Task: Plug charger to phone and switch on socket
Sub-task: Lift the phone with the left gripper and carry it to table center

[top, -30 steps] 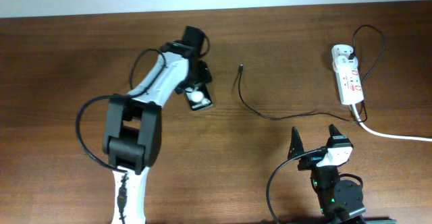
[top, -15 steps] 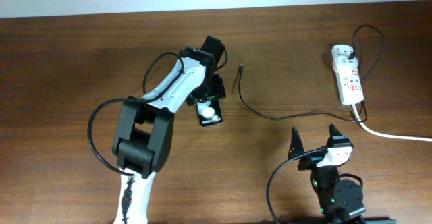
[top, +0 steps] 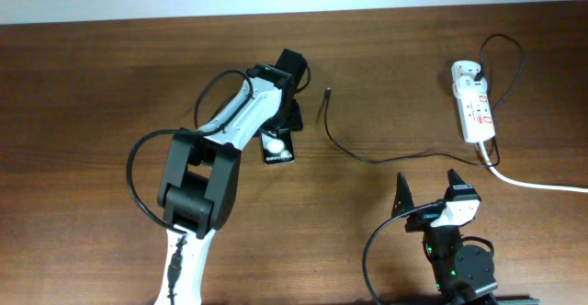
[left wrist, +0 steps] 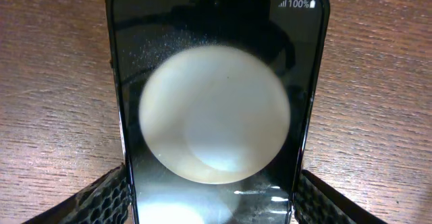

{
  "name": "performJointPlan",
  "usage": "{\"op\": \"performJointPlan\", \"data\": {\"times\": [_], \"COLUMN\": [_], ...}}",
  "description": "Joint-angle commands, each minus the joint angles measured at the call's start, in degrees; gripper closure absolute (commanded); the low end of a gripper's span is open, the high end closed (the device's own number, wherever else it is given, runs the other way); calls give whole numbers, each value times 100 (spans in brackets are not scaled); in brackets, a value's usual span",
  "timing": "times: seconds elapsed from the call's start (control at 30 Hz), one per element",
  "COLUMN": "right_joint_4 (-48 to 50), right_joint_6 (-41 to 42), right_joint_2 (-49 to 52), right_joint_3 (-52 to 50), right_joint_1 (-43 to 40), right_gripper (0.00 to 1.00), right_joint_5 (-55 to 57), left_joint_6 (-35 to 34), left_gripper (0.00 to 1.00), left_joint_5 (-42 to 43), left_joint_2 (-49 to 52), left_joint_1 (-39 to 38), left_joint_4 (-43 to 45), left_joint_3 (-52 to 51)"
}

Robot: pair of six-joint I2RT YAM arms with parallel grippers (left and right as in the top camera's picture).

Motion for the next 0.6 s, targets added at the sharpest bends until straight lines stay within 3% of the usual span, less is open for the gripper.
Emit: {"op": "performJointPlan", "data": {"times": [0.0, 0.07, 0.13, 0.57], "right_joint_4": [-31, -28, -31, -31], "right_joint_6": [-4, -4, -4, -4], "right_joint_2": [-42, -42, -42, -42], "right_joint_3": [-31, -31, -31, -31], "right_joint_1": [17, 17, 17, 17], "right_gripper": [1, 1, 1, 1], "right_joint_5": [109, 109, 109, 109], "left_joint_6": [131, 129, 131, -50], "left_gripper": [30, 10, 0, 1], "left_joint_5": [-144, -142, -59, -101], "left_joint_2": [358, 358, 358, 605], "left_joint_1": [-13, -13, -13, -11], "left_joint_4": [-33, -122, -205, -538], "left_joint_3": [-22, -22, -22, -24]}}
